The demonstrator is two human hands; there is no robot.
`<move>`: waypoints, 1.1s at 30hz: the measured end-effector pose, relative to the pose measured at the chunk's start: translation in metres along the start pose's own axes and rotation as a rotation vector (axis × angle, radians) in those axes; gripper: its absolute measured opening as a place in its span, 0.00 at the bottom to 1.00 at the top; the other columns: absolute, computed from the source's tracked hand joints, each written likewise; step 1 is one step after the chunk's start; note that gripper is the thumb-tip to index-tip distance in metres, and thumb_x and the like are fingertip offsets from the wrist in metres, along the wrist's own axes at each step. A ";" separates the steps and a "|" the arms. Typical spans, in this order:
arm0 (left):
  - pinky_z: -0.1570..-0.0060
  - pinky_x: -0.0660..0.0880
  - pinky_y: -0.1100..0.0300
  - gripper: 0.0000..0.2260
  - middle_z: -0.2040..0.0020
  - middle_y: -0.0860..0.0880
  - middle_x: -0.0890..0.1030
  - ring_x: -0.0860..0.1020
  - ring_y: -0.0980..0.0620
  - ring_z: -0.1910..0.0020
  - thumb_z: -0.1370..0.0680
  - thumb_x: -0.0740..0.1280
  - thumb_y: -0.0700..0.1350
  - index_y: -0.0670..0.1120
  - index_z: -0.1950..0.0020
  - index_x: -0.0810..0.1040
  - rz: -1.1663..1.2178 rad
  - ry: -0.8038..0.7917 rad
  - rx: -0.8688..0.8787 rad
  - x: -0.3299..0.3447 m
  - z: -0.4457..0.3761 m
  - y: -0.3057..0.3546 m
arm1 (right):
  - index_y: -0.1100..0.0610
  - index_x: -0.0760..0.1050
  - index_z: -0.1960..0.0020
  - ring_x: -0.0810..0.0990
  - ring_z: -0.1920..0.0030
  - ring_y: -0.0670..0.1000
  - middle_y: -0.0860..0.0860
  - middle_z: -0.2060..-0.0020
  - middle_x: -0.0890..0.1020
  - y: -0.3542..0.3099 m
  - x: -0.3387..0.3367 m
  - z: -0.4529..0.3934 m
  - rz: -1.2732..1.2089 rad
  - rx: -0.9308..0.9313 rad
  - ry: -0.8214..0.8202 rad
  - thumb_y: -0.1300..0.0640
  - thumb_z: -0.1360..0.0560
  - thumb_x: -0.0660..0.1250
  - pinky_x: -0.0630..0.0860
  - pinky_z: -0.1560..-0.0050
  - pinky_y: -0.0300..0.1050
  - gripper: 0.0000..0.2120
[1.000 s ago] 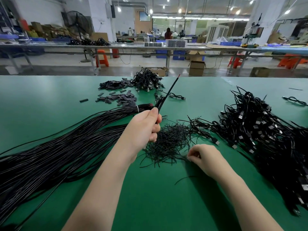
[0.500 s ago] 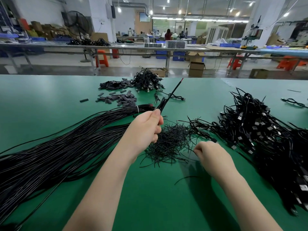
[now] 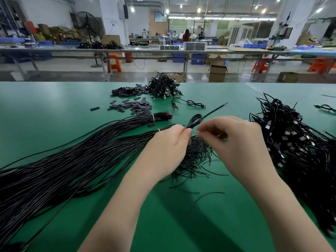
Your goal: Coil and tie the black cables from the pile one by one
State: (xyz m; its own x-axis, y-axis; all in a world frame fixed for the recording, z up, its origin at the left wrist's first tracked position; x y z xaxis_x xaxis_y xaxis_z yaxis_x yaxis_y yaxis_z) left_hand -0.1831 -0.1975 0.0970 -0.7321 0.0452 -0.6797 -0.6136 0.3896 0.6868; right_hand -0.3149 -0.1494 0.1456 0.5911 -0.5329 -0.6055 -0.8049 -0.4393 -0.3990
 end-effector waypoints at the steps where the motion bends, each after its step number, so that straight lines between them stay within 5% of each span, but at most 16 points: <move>1: 0.67 0.66 0.56 0.16 0.66 0.53 0.74 0.72 0.54 0.67 0.17 0.53 0.55 0.49 0.57 0.72 -0.059 -0.025 0.022 0.004 0.002 0.004 | 0.53 0.84 0.56 0.77 0.64 0.43 0.45 0.64 0.82 -0.003 -0.004 0.000 -0.029 -0.025 0.039 0.61 0.30 0.76 0.74 0.58 0.34 0.05; 9: 0.62 0.71 0.52 0.18 0.62 0.51 0.76 0.77 0.46 0.59 0.19 0.47 0.59 0.50 0.49 0.71 -0.248 -0.107 0.108 0.018 0.009 0.024 | 0.45 0.82 0.63 0.83 0.65 0.45 0.41 0.68 0.84 0.010 -0.007 0.000 -0.387 0.117 0.007 0.61 0.32 0.76 0.80 0.60 0.43 0.11; 12: 0.60 0.72 0.51 0.16 0.57 0.50 0.78 0.77 0.44 0.56 0.18 0.49 0.58 0.50 0.46 0.71 -0.343 -0.071 0.137 0.015 0.009 0.029 | 0.45 0.82 0.63 0.81 0.67 0.43 0.42 0.68 0.84 0.017 -0.008 0.000 -0.471 0.170 -0.035 0.58 0.33 0.77 0.75 0.66 0.36 0.08; 17: 0.61 0.72 0.51 0.17 0.59 0.50 0.77 0.77 0.43 0.57 0.19 0.48 0.59 0.50 0.58 0.64 -0.445 -0.084 0.150 0.015 0.013 0.032 | 0.42 0.82 0.61 0.76 0.68 0.37 0.36 0.70 0.80 0.016 -0.017 -0.001 -0.216 0.107 -0.127 0.43 0.35 0.74 0.67 0.68 0.27 0.05; 22: 0.65 0.67 0.53 0.18 0.61 0.51 0.74 0.77 0.44 0.57 0.18 0.48 0.60 0.49 0.61 0.60 -0.530 -0.133 0.146 0.022 0.014 0.033 | 0.43 0.82 0.65 0.78 0.58 0.44 0.41 0.66 0.82 0.019 -0.019 -0.002 -0.087 0.077 -0.202 0.33 0.39 0.66 0.71 0.55 0.40 0.15; 25: 0.61 0.65 0.56 0.12 0.53 0.50 0.78 0.77 0.46 0.50 0.18 0.49 0.59 0.53 0.54 0.62 -0.662 -0.204 0.247 0.033 0.020 0.043 | 0.47 0.83 0.66 0.75 0.71 0.42 0.44 0.71 0.82 0.028 -0.007 0.004 -0.223 0.131 -0.387 0.34 0.41 0.68 0.68 0.72 0.33 0.16; 27: 0.59 0.64 0.56 0.10 0.57 0.51 0.75 0.77 0.47 0.49 0.17 0.49 0.58 0.55 0.52 0.63 -0.683 -0.237 0.344 0.039 0.030 0.057 | 0.50 0.83 0.65 0.73 0.73 0.40 0.49 0.70 0.83 0.035 -0.002 0.008 -0.396 0.160 -0.523 0.38 0.40 0.72 0.67 0.70 0.31 0.15; 31: 0.64 0.64 0.57 0.16 0.66 0.53 0.69 0.73 0.52 0.63 0.19 0.50 0.60 0.52 0.62 0.62 -0.412 -0.254 0.457 0.036 0.053 0.079 | 0.50 0.82 0.67 0.77 0.67 0.47 0.51 0.68 0.82 0.037 0.010 0.025 -0.854 0.239 -0.784 0.40 0.36 0.77 0.72 0.65 0.37 0.14; 33: 0.69 0.65 0.62 0.17 0.67 0.53 0.73 0.70 0.56 0.69 0.22 0.52 0.61 0.51 0.63 0.67 -0.163 -0.269 0.407 0.027 0.052 0.081 | 0.50 0.79 0.69 0.75 0.71 0.47 0.50 0.69 0.81 0.034 0.017 0.025 -1.084 0.289 -0.735 0.52 0.36 0.79 0.71 0.70 0.35 0.09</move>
State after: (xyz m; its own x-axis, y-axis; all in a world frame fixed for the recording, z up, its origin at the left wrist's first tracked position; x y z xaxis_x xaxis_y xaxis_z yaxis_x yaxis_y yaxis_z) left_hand -0.2370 -0.1172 0.1211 -0.5017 0.1687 -0.8484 -0.5089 0.7355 0.4472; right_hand -0.3337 -0.1553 0.1040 0.8411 0.5342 -0.0844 0.0116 -0.1738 -0.9847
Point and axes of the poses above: each hand's wrist, its own z-axis away from the middle knuckle, its own x-axis out of the palm, y = z × x, the point moved 8 cm from there along -z, towards the middle knuckle
